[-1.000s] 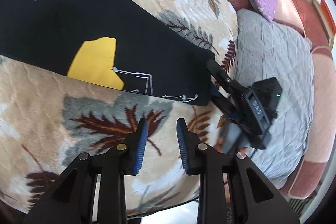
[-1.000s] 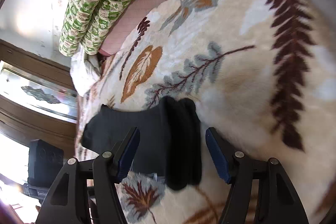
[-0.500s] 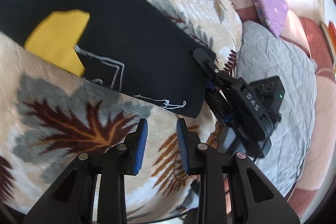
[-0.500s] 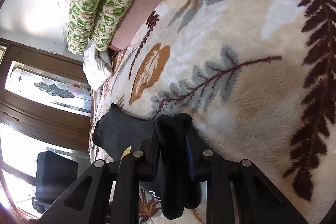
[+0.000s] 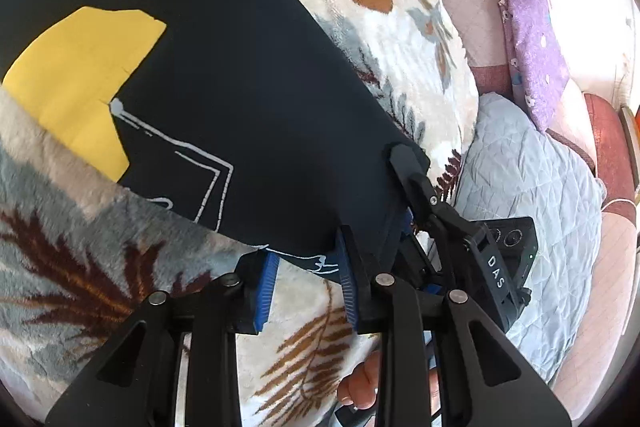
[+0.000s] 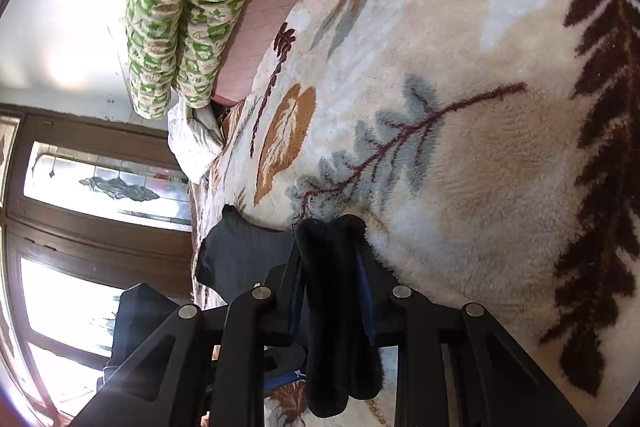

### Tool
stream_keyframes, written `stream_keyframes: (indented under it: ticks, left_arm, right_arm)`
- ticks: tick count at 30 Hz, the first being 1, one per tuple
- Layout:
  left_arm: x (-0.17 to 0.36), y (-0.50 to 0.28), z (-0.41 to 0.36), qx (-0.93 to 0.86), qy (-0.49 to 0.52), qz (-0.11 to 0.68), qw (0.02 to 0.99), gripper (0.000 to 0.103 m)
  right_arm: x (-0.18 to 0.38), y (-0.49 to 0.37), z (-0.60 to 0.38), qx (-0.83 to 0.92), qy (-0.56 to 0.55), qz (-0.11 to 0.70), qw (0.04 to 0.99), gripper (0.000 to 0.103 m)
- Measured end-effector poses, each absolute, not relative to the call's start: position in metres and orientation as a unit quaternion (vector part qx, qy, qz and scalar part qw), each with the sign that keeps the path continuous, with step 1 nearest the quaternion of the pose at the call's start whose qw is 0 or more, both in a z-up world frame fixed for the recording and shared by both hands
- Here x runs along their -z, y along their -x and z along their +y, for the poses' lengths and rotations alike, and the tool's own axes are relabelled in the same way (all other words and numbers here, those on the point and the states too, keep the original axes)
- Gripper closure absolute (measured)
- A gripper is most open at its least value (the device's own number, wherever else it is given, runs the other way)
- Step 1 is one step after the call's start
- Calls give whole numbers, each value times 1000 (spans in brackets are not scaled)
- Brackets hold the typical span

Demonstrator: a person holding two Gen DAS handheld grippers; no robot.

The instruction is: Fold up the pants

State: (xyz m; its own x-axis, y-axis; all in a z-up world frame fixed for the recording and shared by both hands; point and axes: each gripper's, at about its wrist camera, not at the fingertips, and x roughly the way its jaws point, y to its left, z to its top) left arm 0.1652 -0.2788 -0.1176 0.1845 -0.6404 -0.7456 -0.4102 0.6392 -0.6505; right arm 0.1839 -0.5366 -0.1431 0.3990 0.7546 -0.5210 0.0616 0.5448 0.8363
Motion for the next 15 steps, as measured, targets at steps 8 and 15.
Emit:
stream_keyframes:
  ticks: [8,15]
  left_arm:
    - [124,-174,-286,96,406,657,628,90]
    - [123,-176,-279,128,421,668,601,94]
  right_arm:
    - [141,-185,-536,-227,-411,498,729,81]
    - [108,-180,-526,-186,-347,513,763,87]
